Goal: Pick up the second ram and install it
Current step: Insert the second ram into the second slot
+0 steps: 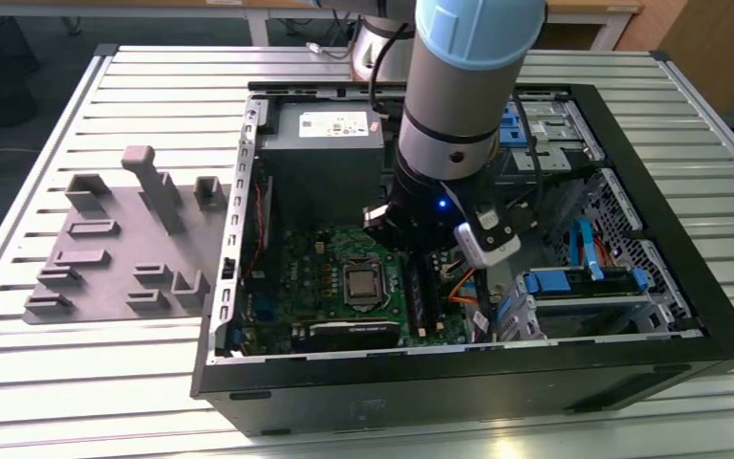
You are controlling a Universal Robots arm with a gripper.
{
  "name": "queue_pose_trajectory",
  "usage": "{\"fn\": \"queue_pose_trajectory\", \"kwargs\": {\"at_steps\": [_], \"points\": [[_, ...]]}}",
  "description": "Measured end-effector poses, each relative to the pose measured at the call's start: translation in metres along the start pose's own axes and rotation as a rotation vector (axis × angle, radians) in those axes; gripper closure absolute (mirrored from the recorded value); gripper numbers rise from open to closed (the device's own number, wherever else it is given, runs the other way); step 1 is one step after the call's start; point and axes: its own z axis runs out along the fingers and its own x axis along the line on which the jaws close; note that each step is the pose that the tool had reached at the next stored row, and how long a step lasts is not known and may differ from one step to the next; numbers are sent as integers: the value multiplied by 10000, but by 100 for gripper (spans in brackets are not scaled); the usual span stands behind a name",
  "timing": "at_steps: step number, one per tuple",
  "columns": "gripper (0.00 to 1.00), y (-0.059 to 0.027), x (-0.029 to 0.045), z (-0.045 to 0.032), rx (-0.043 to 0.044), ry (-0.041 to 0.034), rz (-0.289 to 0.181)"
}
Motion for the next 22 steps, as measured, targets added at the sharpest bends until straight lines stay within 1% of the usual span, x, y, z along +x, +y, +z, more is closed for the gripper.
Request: {"fn": "queue_pose_trajectory", "kwargs": {"at_steps": [15,22], "points": [[86,1,-12,31,-2,0,2],[86,1,-21,34,-5,2,2]]}}
